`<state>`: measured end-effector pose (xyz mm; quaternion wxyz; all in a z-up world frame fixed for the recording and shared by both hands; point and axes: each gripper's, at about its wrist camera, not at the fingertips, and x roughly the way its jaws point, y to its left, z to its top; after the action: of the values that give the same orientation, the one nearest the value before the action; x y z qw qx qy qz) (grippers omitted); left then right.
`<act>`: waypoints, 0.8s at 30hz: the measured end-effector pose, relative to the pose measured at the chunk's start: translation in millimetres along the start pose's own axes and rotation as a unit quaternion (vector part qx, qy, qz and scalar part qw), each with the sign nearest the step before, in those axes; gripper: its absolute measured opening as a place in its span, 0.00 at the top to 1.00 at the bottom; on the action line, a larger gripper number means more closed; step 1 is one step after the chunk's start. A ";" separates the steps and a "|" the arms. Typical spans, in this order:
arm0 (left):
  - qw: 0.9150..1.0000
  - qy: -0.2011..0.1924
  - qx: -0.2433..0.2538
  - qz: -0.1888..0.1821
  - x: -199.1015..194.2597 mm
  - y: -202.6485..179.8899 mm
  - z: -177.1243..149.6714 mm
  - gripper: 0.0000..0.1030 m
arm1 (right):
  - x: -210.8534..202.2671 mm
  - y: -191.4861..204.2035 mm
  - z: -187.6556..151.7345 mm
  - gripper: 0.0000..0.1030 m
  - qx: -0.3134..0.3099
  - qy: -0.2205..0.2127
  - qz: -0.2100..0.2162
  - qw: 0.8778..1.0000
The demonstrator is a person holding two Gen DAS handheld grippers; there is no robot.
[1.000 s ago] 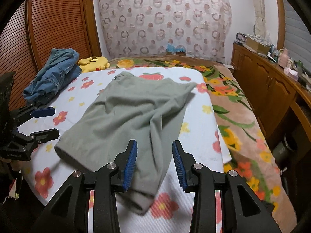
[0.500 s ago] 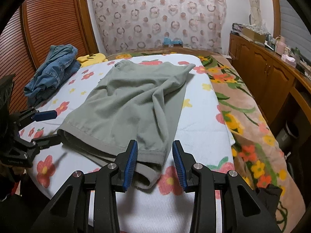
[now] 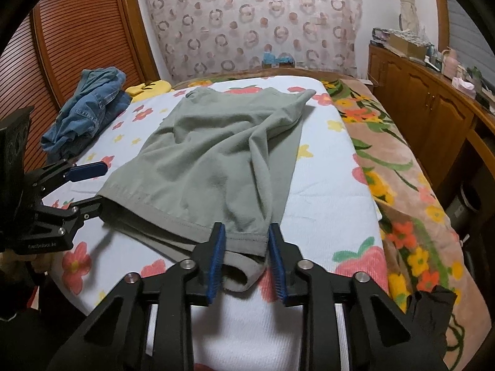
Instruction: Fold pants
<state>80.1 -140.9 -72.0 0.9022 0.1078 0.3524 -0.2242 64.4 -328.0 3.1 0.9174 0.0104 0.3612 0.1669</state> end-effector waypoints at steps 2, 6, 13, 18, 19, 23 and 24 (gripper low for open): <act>1.000 -0.003 0.001 -0.005 -2.1 0.0 -0.5 0.48 | -2.4 0.5 0.4 0.87 -0.003 -0.004 -0.002 1.000; 1.000 -0.008 0.001 -0.010 -6.8 -0.2 0.1 0.56 | -9.9 2.9 2.6 0.93 -0.008 -0.017 0.003 1.000; 1.000 -0.018 -0.002 -0.021 -16.3 1.2 1.2 0.68 | -26.9 9.1 0.6 0.94 -0.015 -0.029 0.007 0.999; 0.999 -0.019 -0.001 -0.027 -21.8 0.0 -1.1 0.70 | -33.9 10.7 -9.7 0.94 -0.020 -0.024 0.004 1.000; 0.999 -0.016 -0.001 -0.028 -21.7 -0.2 -2.4 0.70 | -32.3 11.0 -10.2 0.94 -0.020 -0.020 0.004 1.000; 0.999 -0.005 -0.006 -0.032 -19.9 0.9 -6.8 0.70 | -22.7 6.2 -15.3 0.94 -0.007 -0.003 0.003 1.000; 0.999 -0.004 -0.007 -0.033 -19.6 1.6 -7.5 0.70 | -21.1 5.9 -14.4 0.94 -0.004 -0.001 0.004 1.000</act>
<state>63.7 -130.4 -64.0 0.8964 0.0888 0.3541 -0.2515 38.5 -330.4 7.2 0.9171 0.0082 0.3596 0.1717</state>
